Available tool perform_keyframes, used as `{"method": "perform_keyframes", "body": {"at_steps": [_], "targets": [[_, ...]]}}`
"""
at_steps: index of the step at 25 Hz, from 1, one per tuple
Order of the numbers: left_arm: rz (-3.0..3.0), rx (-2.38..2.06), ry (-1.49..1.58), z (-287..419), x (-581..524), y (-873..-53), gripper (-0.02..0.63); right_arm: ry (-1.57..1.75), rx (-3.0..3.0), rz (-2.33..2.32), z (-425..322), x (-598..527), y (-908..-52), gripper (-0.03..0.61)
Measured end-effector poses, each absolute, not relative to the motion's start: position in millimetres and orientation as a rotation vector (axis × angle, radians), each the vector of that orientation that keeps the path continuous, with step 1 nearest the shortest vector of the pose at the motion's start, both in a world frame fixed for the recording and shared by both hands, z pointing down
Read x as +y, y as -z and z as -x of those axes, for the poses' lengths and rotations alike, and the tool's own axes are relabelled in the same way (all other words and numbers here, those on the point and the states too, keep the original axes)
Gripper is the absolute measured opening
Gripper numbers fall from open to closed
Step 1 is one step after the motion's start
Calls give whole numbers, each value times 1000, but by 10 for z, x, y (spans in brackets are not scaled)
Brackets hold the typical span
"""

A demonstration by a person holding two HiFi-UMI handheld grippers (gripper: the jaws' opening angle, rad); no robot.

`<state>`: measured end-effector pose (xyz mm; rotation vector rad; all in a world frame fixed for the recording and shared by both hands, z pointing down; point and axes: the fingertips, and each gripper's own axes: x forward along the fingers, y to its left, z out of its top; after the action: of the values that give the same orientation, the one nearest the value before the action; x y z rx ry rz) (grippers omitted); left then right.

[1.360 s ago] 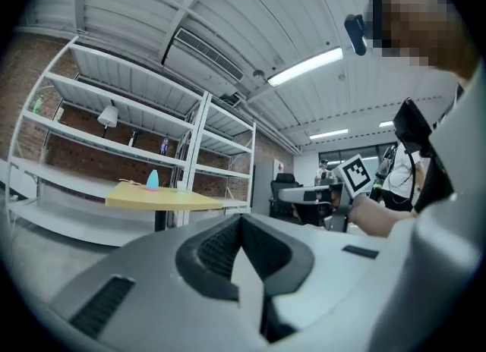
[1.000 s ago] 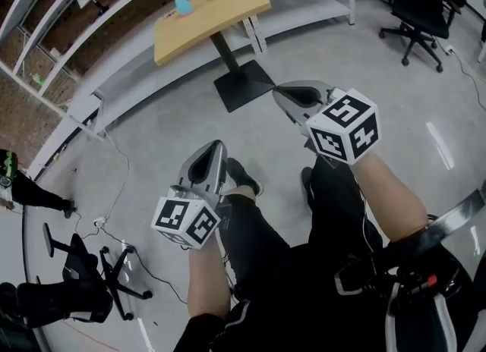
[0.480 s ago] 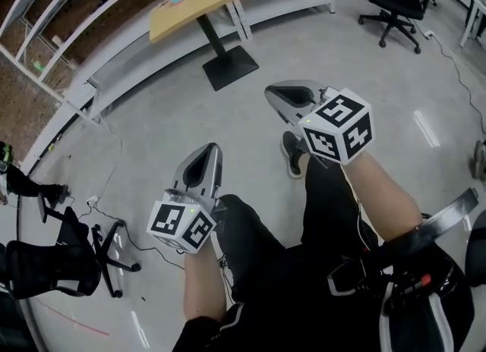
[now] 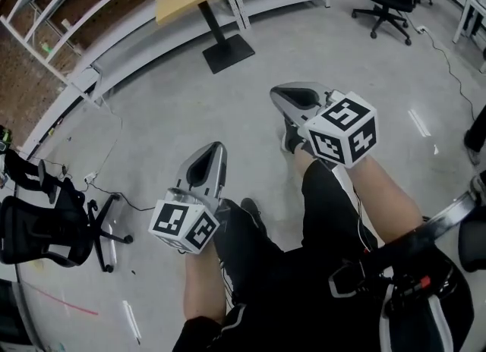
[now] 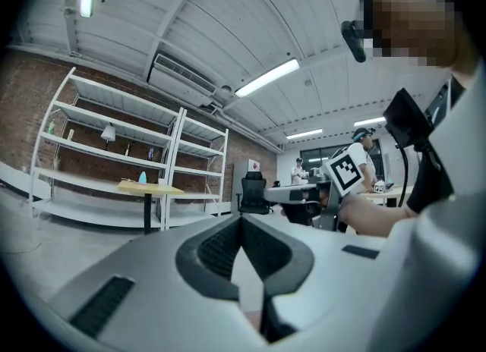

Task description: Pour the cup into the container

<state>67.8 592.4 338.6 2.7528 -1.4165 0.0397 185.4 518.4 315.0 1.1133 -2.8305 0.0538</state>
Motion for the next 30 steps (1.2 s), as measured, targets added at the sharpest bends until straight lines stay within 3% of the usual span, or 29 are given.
{"method": "perform_keyframes", "body": {"at_steps": [14,30], "targets": [[-2754,-1459,-6,-801,7125,-3215,2,-18,-2859,-1175,-2255,6544,-2944,2],[-2754,-1480,-7,-908,7239,-3205,0,-26,-2850,-1214,-2461,6717,-2948,2]]}}
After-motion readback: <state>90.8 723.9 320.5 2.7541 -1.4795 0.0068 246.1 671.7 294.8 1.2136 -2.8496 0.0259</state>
